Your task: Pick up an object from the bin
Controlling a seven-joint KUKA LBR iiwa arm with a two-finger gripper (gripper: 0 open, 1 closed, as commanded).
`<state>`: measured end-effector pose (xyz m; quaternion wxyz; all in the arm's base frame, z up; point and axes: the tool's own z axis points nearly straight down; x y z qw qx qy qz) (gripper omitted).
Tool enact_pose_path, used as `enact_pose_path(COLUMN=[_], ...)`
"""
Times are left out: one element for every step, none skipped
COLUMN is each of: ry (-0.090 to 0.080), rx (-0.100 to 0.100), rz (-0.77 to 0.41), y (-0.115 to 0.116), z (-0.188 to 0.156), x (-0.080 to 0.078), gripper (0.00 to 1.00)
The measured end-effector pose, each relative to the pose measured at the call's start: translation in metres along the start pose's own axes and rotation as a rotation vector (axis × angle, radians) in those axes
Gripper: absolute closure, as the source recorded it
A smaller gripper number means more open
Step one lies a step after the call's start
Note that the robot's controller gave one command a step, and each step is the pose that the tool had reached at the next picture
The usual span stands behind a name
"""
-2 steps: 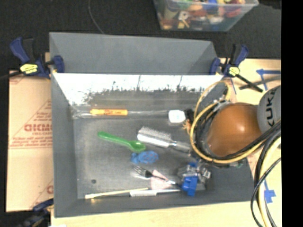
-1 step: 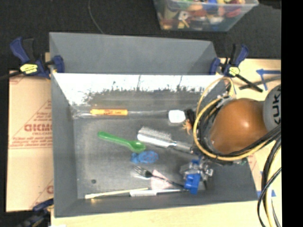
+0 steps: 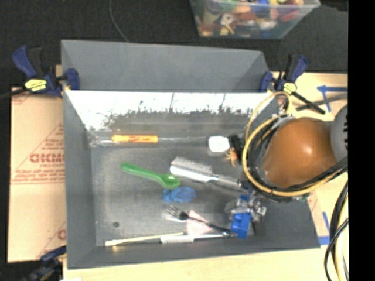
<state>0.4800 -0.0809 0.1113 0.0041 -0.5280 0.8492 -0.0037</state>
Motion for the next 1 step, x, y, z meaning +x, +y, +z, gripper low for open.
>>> enact_pose_path(ry=[-0.001], rx=[0.002], rz=[0.003], y=[-0.0007], z=[-0.0093], x=[0.0000], gripper=[1.00])
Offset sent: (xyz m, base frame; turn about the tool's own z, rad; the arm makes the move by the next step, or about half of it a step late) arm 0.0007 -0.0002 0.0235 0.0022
